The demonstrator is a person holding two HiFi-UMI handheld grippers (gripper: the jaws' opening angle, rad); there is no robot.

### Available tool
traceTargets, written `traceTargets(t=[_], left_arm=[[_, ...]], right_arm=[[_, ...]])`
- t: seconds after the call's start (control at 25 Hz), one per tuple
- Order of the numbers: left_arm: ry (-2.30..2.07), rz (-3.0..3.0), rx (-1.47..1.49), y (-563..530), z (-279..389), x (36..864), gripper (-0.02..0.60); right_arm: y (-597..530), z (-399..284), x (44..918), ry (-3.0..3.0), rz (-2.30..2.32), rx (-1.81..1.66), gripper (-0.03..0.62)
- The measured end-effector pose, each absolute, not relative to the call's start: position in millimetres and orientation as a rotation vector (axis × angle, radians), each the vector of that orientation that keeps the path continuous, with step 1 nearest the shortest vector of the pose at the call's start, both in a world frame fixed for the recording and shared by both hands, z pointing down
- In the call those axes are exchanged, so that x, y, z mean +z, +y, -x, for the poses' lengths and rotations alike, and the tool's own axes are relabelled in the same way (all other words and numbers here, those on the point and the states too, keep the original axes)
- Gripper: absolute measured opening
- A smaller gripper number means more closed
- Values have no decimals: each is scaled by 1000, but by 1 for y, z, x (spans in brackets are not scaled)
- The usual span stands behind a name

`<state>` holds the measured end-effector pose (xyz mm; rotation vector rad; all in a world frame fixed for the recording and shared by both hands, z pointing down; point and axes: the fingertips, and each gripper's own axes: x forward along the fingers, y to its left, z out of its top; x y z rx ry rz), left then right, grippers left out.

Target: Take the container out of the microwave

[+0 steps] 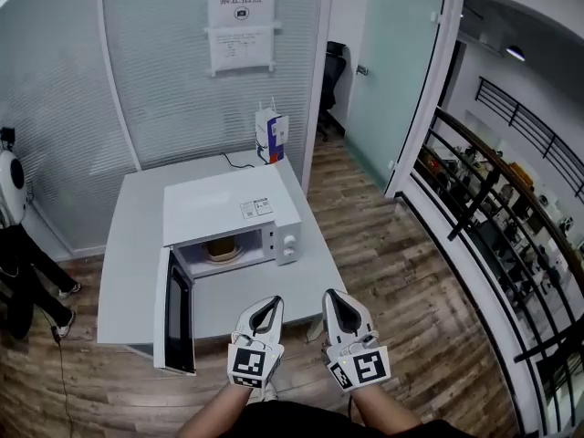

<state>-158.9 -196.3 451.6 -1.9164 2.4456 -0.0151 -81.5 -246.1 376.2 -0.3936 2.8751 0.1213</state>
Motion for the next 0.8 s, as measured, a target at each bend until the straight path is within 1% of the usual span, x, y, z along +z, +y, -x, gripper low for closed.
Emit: traceTargets(t=[0.36,0.8], left_arm=[[2492,1881,48,-186,219,450,5],[2618,1828,42,-183,248,480,5]], right_arm=[[-234,135,375,2930,378,174,-2],[-247,164,400,2978,322,127,-2]])
